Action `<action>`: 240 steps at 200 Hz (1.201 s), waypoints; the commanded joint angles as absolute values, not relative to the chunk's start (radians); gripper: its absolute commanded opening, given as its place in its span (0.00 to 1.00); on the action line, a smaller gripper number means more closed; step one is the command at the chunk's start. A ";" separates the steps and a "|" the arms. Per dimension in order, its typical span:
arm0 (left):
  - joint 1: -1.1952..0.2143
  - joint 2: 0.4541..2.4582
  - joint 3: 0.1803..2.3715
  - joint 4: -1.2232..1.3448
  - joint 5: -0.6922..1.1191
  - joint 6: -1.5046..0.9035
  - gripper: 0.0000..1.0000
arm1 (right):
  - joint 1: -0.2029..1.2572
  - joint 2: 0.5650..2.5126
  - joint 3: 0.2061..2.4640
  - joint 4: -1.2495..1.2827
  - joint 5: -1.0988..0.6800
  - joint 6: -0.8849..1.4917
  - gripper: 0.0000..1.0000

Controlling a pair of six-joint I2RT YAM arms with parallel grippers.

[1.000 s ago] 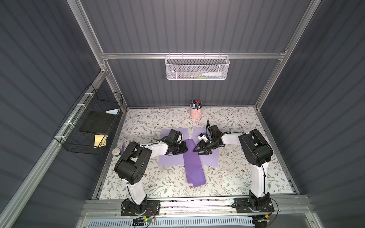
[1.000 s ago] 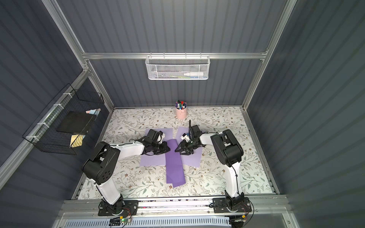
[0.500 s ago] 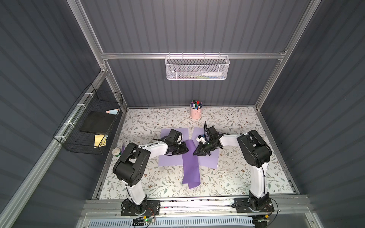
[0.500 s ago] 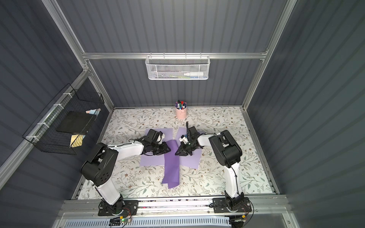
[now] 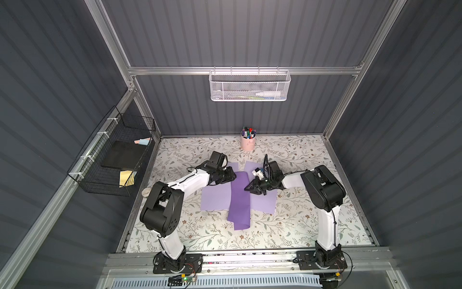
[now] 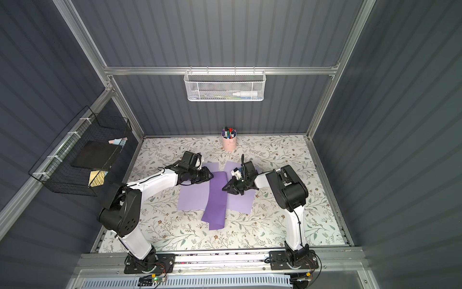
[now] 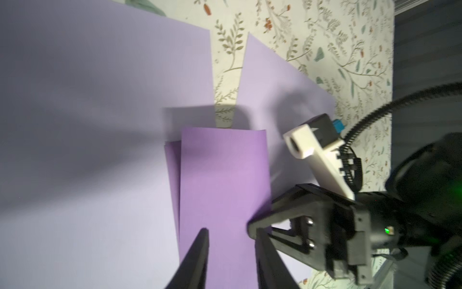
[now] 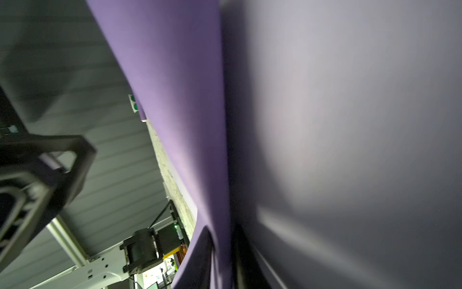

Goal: Fold the rectangular paper in half along the long edge
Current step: Fold the paper.

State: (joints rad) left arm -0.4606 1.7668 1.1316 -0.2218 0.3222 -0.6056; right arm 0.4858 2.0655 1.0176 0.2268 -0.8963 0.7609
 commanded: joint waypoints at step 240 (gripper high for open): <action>-0.538 1.795 0.928 -0.089 0.362 -0.672 0.12 | 0.488 2.052 1.267 -0.077 -0.751 0.629 0.47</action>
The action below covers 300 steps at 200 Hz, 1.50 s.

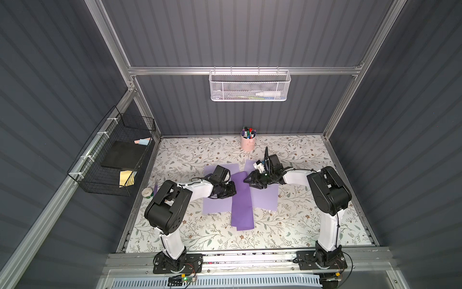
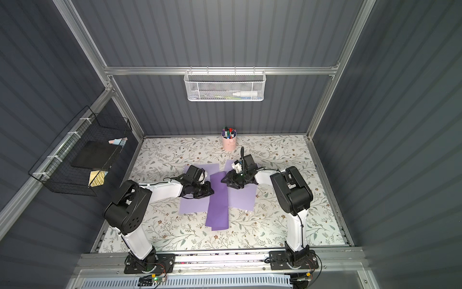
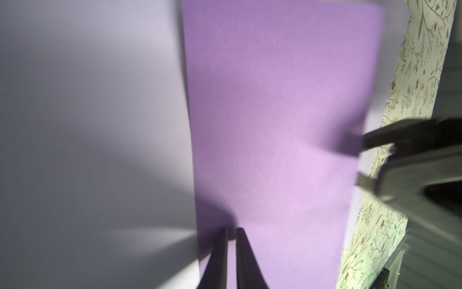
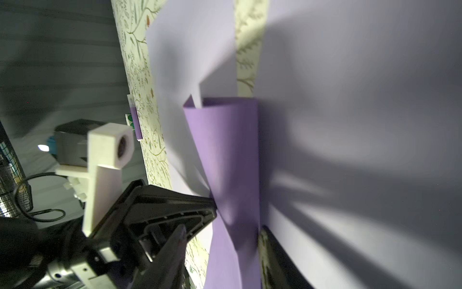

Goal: Fold the rectangular paper in half along the long edge
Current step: Fold the paper.

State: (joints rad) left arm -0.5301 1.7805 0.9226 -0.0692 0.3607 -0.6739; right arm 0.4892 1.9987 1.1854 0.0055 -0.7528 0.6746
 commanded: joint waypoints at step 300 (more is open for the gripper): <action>-0.546 1.824 0.924 -0.093 0.376 -0.654 0.12 | 0.465 2.180 1.441 -0.185 -0.753 0.570 0.35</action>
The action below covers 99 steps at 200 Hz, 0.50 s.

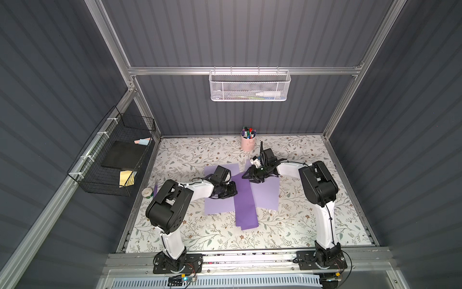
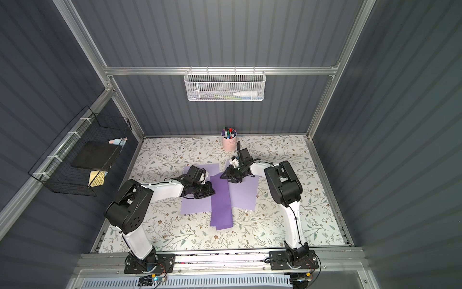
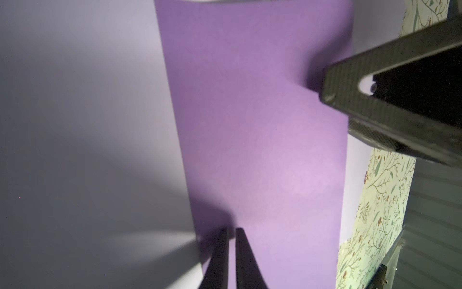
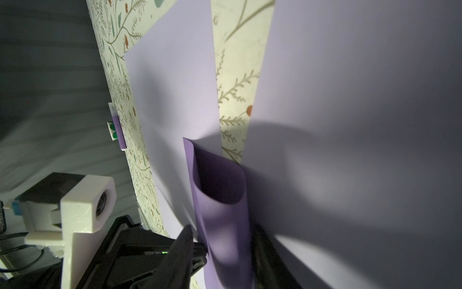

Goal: Fold the rectangular paper in half along the long edge
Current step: Fold the paper.

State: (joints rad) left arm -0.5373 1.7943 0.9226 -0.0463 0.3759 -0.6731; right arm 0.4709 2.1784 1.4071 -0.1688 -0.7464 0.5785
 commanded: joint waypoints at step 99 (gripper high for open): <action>-0.545 1.826 0.928 -0.104 0.376 -0.650 0.12 | 0.460 2.086 1.393 -0.250 -0.663 0.537 0.59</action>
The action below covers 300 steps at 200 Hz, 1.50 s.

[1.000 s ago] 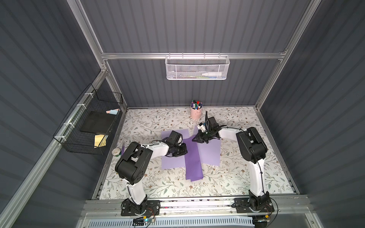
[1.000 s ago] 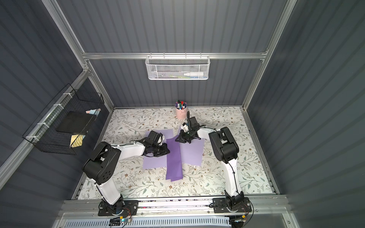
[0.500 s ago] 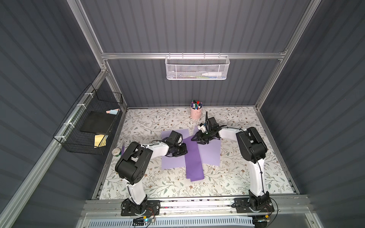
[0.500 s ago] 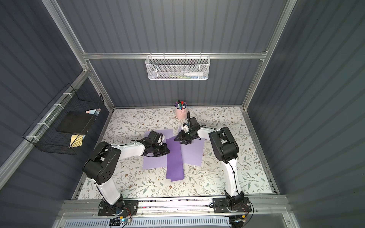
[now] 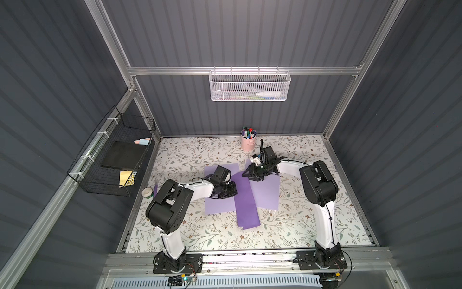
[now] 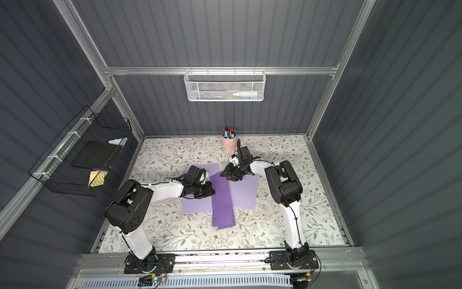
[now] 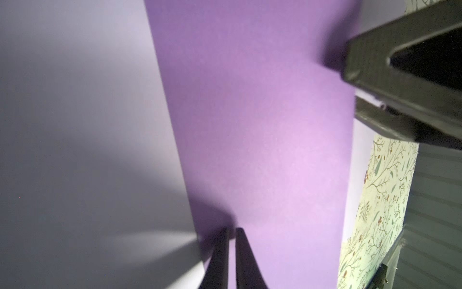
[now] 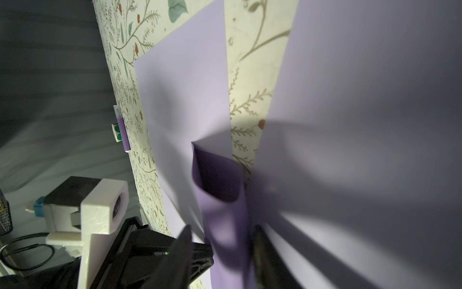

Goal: Fold the rectangular paper in half along the long edge
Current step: Fold the paper.

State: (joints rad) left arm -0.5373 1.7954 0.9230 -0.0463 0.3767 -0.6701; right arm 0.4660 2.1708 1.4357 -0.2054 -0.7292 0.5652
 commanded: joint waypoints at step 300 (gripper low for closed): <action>-0.603 1.838 1.088 -0.162 0.375 -0.641 0.14 | 0.506 2.023 0.951 -0.085 -0.699 0.580 0.00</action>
